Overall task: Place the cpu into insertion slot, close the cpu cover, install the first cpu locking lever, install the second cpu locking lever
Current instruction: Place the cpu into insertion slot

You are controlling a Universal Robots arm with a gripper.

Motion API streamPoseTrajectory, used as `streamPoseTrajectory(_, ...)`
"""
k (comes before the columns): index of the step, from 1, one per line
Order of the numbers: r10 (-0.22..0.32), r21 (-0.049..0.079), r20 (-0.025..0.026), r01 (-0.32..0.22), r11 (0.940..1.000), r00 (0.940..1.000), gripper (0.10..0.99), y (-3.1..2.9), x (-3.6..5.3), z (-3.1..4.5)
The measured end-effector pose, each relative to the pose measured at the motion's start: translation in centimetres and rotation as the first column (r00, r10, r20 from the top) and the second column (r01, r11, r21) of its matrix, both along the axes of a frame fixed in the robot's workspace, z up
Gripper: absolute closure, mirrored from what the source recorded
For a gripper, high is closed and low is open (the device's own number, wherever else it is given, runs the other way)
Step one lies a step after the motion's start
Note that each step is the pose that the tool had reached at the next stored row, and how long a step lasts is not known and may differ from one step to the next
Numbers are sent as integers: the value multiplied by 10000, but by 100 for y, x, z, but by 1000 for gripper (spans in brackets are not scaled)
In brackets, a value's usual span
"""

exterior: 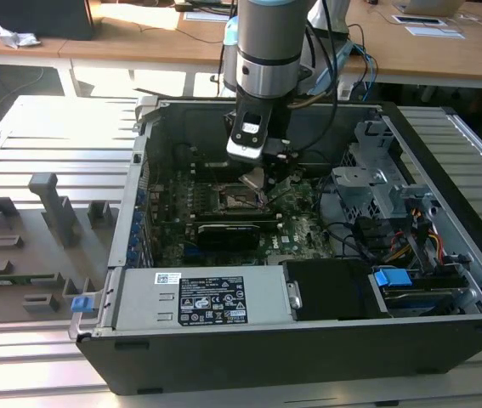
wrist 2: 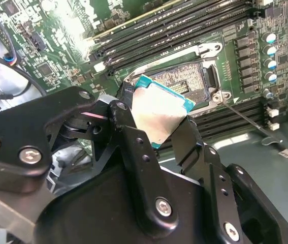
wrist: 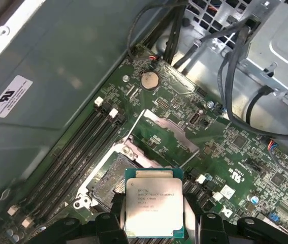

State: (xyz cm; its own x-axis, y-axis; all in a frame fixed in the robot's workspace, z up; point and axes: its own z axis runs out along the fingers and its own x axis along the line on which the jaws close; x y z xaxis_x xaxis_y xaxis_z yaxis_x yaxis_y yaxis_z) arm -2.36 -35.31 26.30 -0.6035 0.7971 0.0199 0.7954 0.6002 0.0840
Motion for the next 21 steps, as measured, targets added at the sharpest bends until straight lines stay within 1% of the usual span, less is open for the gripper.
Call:
streamPoseTrajectory(3, -435, 0, 1, 435, 9991, 9991, 541, 0, 0, -1)
streamPoseTrajectory(5, -625, 0, 1, 625, 9980, 9980, 541, 0, 0, -1)
streamPoseTrajectory(8, -1032, 0, 0, 1032, 9947, 9947, 541, 0, 0, -1)
streamPoseTrajectory(10, -1404, -2, 0, 1404, 9901, 9901, 541, 0, 0, -1)
streamPoseTrajectory(14, -1807, -4, 0, 1807, 9835, 9835, 541, 0, 0, -1)
streamPoseTrajectory(17, -2157, -6, 1, 2157, 9765, 9765, 541, 0, 0, -1)
streamPoseTrajectory(21, -2599, -9, 1, 2599, 9656, 9656, 541, 0, 0, -2)
